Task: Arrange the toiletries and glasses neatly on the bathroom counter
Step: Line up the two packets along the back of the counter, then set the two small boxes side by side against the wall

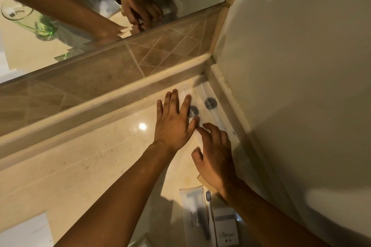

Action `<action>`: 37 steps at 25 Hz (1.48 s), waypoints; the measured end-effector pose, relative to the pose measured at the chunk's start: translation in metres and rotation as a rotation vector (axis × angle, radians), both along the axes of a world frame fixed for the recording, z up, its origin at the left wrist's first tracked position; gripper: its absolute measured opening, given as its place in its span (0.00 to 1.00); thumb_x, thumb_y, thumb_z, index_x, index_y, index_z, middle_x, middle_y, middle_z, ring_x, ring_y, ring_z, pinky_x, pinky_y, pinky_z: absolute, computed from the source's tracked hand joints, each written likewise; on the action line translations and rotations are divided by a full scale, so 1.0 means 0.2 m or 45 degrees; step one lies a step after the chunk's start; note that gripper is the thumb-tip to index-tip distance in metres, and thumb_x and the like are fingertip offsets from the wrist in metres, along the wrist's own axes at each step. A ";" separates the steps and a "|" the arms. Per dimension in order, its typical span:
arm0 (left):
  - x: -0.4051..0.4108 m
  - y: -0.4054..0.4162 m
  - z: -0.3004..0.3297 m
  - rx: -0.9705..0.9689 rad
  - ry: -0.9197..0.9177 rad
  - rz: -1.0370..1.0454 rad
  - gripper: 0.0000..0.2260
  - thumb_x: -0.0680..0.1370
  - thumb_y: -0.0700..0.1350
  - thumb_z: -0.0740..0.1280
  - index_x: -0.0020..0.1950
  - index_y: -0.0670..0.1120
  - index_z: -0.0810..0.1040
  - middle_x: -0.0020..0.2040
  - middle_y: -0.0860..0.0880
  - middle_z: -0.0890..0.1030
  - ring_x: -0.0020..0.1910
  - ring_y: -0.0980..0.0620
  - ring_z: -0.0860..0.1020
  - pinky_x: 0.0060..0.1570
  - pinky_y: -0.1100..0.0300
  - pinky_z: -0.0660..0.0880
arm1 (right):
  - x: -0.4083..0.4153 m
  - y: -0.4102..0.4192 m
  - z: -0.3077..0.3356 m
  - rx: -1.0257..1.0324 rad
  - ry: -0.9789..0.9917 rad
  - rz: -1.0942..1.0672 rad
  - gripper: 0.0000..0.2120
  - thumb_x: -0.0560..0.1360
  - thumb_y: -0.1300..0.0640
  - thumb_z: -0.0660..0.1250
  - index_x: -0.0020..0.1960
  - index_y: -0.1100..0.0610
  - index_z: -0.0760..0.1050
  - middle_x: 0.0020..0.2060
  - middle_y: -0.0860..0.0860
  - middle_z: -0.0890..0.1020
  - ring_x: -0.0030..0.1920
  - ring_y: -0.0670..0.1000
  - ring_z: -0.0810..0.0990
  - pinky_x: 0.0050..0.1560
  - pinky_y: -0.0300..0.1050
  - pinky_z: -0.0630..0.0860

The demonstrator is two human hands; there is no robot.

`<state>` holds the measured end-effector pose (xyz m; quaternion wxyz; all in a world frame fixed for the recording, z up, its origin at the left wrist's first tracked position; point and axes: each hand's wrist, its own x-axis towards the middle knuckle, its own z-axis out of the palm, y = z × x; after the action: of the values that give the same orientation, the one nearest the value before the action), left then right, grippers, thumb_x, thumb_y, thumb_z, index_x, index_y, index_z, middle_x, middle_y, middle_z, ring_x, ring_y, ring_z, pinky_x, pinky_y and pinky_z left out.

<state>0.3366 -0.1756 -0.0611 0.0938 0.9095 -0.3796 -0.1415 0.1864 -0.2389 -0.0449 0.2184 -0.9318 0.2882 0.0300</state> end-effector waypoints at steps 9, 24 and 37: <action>-0.40 0.32 0.12 -0.281 0.005 0.247 0.17 0.79 0.49 0.64 0.62 0.40 0.76 0.60 0.39 0.77 0.61 0.40 0.73 0.60 0.46 0.71 | -0.23 0.10 0.04 0.012 -0.124 0.078 0.18 0.72 0.58 0.69 0.61 0.54 0.75 0.60 0.54 0.77 0.59 0.55 0.74 0.57 0.54 0.76; -1.24 0.84 0.26 -0.399 0.370 0.683 0.10 0.80 0.43 0.64 0.60 0.46 0.79 0.51 0.46 0.79 0.48 0.46 0.78 0.44 0.57 0.70 | -0.85 0.28 0.19 0.198 -0.023 0.173 0.14 0.72 0.61 0.69 0.56 0.53 0.77 0.56 0.53 0.76 0.55 0.54 0.74 0.57 0.51 0.75; -1.55 0.91 0.30 -0.434 0.510 0.845 0.07 0.79 0.45 0.62 0.44 0.46 0.77 0.39 0.51 0.80 0.38 0.51 0.76 0.38 0.58 0.69 | -1.01 0.33 0.21 0.282 0.052 0.157 0.07 0.78 0.57 0.67 0.56 0.55 0.76 0.54 0.52 0.77 0.55 0.50 0.74 0.56 0.44 0.76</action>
<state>0.0268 0.0060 -0.0008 0.3554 0.9083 -0.0586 -0.2127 -0.0148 -0.1732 -0.0035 0.3117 -0.9172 0.2296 0.0940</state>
